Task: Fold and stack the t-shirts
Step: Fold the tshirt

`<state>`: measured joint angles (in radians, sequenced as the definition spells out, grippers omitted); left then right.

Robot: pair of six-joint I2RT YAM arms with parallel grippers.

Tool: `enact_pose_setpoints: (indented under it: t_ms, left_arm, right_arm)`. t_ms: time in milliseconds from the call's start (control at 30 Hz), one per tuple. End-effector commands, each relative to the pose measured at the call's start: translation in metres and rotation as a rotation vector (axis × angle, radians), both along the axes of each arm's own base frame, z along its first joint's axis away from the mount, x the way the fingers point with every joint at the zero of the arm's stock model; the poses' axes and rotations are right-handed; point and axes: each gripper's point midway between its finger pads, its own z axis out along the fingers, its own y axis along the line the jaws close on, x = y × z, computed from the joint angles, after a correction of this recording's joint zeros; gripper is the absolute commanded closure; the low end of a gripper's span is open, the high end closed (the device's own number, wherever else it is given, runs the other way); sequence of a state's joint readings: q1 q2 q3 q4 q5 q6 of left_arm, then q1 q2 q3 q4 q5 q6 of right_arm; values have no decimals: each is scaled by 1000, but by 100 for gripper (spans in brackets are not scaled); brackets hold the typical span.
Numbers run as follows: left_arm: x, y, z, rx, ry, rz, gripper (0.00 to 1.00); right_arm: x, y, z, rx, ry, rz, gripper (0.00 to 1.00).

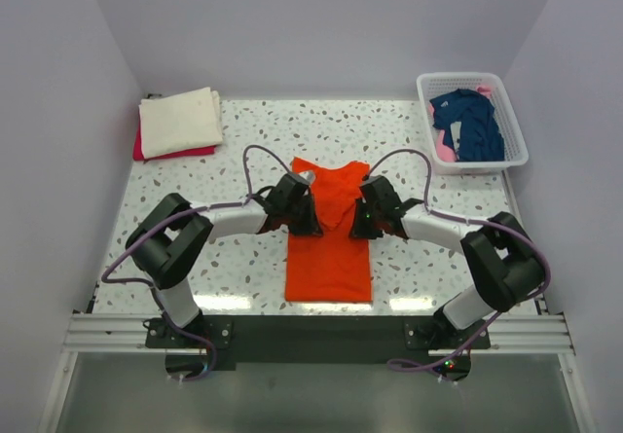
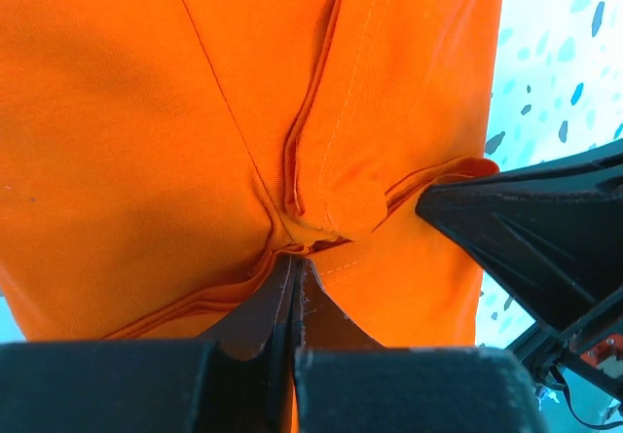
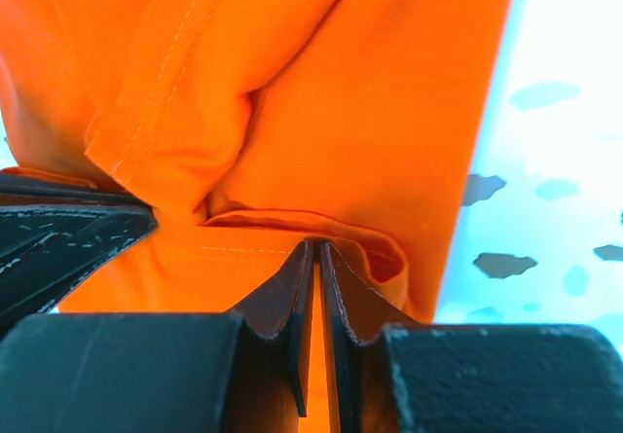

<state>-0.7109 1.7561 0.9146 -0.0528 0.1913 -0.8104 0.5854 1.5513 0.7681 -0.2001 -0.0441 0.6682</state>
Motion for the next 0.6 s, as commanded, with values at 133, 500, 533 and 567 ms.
enact_pose_setpoints:
  t_ms: [133,500,533,567]
  left_arm:
    - [10,12,-7,23,-15,32,100]
    - [12,9,-7,14,-17,22,100]
    - [12,9,-5,13,-20,18,100]
    - [13,8,-4,11,-21,14,100]
  right_arm:
    - [6,-27,-10,-36,-13,-35,89]
    - [5,-49,-2,-17,-18,-83,86]
    - [6,-50,-2,-17,-19,-85,86]
    - [6,-51,-2,-20,-17,-82,86]
